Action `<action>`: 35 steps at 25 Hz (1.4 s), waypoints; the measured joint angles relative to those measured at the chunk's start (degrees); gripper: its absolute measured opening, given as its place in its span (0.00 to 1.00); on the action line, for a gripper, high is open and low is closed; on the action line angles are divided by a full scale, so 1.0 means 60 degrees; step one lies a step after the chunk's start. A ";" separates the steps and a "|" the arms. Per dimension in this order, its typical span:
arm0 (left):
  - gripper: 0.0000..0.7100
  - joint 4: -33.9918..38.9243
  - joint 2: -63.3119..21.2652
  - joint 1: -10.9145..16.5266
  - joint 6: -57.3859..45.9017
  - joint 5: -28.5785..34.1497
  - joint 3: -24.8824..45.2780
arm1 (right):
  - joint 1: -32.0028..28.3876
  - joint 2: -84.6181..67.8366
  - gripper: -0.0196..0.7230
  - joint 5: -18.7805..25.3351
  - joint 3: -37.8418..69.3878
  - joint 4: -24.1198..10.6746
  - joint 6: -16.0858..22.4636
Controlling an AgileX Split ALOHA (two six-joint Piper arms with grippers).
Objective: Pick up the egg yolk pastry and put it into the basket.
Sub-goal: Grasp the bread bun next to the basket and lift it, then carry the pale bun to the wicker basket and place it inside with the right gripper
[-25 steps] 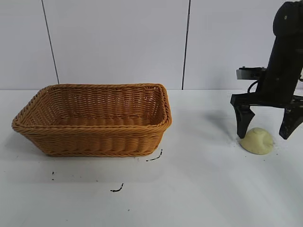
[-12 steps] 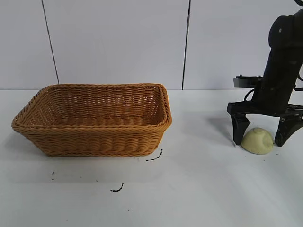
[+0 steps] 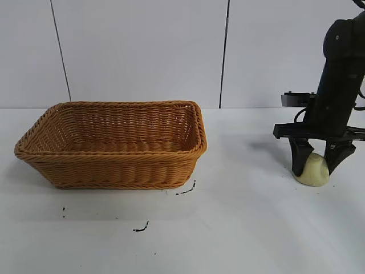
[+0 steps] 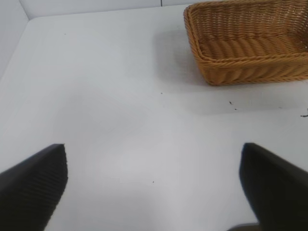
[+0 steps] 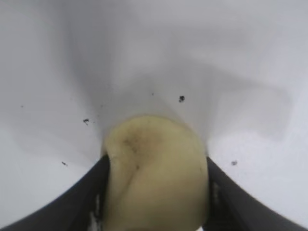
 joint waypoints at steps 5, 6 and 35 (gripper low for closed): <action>0.98 0.0000 0.0000 0.0000 0.0000 0.0000 0.0000 | 0.0000 -0.0280 0.25 0.0000 0.0000 0.0000 0.0000; 0.98 0.0000 0.0000 0.0000 0.0000 0.0000 0.0000 | 0.0000 -0.0381 0.25 0.0011 0.0000 -0.0010 0.0000; 0.98 0.0000 0.0000 0.0000 0.0000 0.0000 0.0000 | 0.1217 -0.2518 0.24 0.2060 -0.3022 -0.0093 0.0000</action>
